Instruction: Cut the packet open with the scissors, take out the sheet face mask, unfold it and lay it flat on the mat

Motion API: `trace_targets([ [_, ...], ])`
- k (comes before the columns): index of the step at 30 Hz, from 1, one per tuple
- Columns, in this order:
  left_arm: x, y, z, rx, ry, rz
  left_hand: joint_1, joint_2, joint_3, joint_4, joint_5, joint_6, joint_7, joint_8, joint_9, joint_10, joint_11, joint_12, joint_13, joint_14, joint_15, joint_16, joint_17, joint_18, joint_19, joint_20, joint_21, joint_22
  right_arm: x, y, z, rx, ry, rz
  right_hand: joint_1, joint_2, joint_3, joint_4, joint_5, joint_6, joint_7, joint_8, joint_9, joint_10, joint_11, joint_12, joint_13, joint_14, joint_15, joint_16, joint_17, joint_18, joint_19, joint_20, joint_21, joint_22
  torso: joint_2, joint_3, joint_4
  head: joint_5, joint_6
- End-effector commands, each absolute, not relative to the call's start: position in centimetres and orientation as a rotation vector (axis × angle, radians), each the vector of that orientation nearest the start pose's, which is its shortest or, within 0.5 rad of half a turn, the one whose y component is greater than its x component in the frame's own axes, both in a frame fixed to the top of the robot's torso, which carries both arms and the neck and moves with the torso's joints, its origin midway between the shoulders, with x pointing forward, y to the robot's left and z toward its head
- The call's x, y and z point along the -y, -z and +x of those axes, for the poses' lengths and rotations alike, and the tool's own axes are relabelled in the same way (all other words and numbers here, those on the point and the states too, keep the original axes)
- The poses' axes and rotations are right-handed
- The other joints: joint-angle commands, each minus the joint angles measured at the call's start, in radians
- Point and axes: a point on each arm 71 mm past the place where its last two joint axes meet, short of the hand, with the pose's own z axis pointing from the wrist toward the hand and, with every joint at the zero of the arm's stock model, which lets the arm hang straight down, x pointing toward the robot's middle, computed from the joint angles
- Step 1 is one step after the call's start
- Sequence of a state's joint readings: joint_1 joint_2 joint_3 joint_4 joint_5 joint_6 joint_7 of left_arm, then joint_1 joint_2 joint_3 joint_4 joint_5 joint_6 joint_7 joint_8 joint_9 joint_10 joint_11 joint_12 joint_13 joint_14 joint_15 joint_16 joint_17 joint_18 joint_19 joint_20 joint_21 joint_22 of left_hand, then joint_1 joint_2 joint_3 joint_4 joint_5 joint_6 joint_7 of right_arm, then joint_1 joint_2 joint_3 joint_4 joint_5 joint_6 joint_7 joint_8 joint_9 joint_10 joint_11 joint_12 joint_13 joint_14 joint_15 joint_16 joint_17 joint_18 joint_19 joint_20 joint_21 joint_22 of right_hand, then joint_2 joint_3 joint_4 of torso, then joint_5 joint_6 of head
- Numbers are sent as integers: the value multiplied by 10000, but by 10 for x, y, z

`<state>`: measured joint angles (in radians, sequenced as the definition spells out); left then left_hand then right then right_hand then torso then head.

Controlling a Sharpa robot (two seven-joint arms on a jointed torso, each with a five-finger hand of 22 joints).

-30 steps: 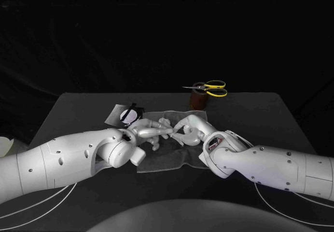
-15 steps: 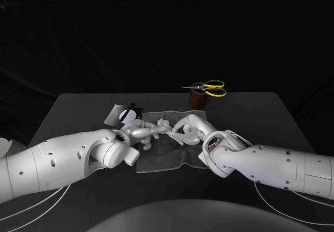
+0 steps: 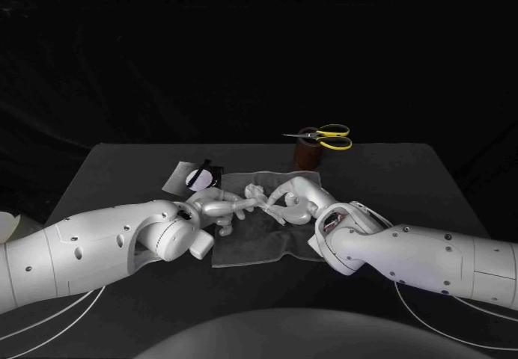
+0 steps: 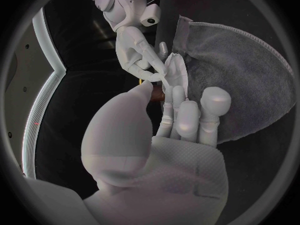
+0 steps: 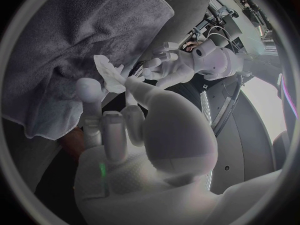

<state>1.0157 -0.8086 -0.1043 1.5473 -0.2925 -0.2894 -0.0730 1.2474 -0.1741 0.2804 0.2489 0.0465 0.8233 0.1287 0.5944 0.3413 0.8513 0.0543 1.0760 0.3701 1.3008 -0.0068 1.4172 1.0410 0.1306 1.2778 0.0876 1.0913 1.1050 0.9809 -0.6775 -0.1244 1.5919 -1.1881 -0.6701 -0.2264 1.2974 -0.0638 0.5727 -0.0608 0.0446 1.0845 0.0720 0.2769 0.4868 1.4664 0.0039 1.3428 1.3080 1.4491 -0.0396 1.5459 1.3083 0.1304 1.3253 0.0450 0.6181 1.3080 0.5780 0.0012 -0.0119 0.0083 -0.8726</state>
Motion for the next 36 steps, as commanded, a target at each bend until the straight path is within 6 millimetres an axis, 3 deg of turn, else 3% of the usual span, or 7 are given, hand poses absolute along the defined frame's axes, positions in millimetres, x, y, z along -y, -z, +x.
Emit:
trace_targets([
  [1,-179,312,414,-22121,10831,-11352,-20,138,-143,258,17,-108,39,-123,-85,-46,95,-187,-102,4,59,-46,-83,-65,61,39,-52,-56,116,287,406,-17446,-8631,3311,-105,15,57,20,38,73,20,68,78,403,-85,36,1153,1056,-227,47,2175,127,68,31,35,718,-3,17,-12,17,0],
  [9,-172,315,412,-22195,11021,-11966,50,265,-469,409,16,-164,65,-443,-343,39,123,-499,-258,-248,97,-224,-453,9,-162,82,-398,-358,113,286,405,-17401,-8757,3318,-105,15,57,20,38,73,20,68,78,403,-85,36,1153,1056,-227,47,2175,127,68,31,35,718,2,22,-21,41,0],
  [13,-165,315,412,-21806,11657,-12640,341,374,-770,375,21,-122,114,-744,-596,-359,194,-1170,-574,-970,179,-652,-1383,165,-740,150,-1215,-1047,112,286,405,-17483,-8793,3275,-115,16,79,11,38,71,21,79,88,406,-86,35,1153,1057,-229,47,2175,127,71,27,32,717,2,17,-26,42,0],
  [18,-158,312,412,-21012,12689,-13389,643,459,-984,381,17,-139,141,-955,-766,-623,226,-1376,-682,-1607,232,-906,-2058,298,-1264,215,-1908,-1617,111,287,404,-17666,-8801,3197,-115,16,79,11,38,71,21,79,88,406,-86,35,1153,1057,-229,47,2175,127,71,27,32,717,-4,15,-21,23,0],
  [27,-152,308,415,-19906,13830,-14212,1212,558,-1079,288,18,13,65,-1016,-868,-729,213,-1322,-687,-1802,237,-835,-2069,316,-1398,238,-2019,-1667,109,288,404,-17851,-8811,3110,-117,10,89,2,37,66,21,83,93,406,-86,31,1151,1055,-229,44,2170,129,69,26,18,714,-1,13,-13,7,0],
  [31,-152,307,415,-19716,13977,-14368,1840,777,-947,143,21,254,-69,-989,-913,-788,205,-1271,-689,-1900,233,-774,-2074,326,-1468,239,-2073,-1686,109,288,403,-17853,-8816,3105,-117,10,89,2,37,66,21,83,93,406,-86,31,1151,1055,-229,44,2170,129,69,26,18,714,-2,15,-10,0,0],
  [36,-153,308,416,-19652,13922,-14486,3017,1219,-204,-469,28,629,-150,-895,-934,-738,108,-1273,-739,-1886,153,-675,-1961,328,-1451,190,-2004,-1606,109,288,404,-17822,-8815,3115,-117,10,89,2,37,66,21,83,93,406,-86,31,1151,1055,-229,44,2170,129,69,26,18,714,-4,18,-10,-8,0],
])
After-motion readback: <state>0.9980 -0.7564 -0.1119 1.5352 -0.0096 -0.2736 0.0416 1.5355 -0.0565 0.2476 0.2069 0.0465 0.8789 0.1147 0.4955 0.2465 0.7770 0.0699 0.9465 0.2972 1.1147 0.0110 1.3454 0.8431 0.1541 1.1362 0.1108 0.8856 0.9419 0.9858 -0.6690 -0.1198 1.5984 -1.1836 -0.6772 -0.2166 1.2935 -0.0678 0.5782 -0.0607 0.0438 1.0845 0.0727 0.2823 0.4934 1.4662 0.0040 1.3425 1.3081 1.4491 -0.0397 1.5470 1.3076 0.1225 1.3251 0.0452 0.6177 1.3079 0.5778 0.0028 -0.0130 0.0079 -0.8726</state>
